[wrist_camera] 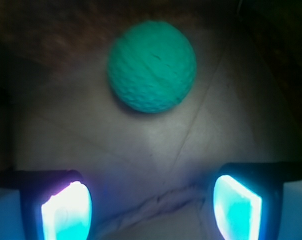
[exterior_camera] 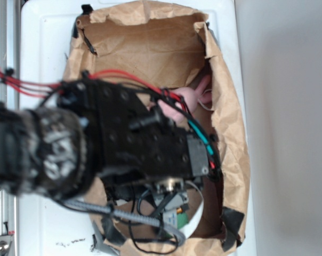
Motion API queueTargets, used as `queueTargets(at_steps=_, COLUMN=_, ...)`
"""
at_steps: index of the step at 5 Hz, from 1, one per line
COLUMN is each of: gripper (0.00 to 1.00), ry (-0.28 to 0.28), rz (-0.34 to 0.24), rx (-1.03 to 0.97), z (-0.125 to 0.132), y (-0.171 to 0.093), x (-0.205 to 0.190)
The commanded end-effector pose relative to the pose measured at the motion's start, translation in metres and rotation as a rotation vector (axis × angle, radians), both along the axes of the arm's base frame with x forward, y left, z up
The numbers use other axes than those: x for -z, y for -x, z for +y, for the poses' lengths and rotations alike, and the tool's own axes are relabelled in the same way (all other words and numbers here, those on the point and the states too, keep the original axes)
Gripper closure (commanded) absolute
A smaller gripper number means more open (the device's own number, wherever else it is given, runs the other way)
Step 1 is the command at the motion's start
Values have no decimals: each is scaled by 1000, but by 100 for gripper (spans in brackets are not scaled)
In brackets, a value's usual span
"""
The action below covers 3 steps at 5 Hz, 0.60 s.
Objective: Grab the green ball.
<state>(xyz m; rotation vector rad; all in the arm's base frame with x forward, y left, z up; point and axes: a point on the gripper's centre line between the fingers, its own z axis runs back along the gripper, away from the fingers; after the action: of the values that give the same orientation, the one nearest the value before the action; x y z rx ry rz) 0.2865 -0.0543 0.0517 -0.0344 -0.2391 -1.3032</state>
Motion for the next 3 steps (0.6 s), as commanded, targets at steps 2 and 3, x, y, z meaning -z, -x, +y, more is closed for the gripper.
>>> queueTargets(at_steps=2, gripper=0, ry=88, rz=-44, rx=105, z=-35, y=-3, x=-8)
queueTargets(at_steps=3, gripper=0, ry=96, rz=-107, rx=89, z=-40, y=-8, x=-16)
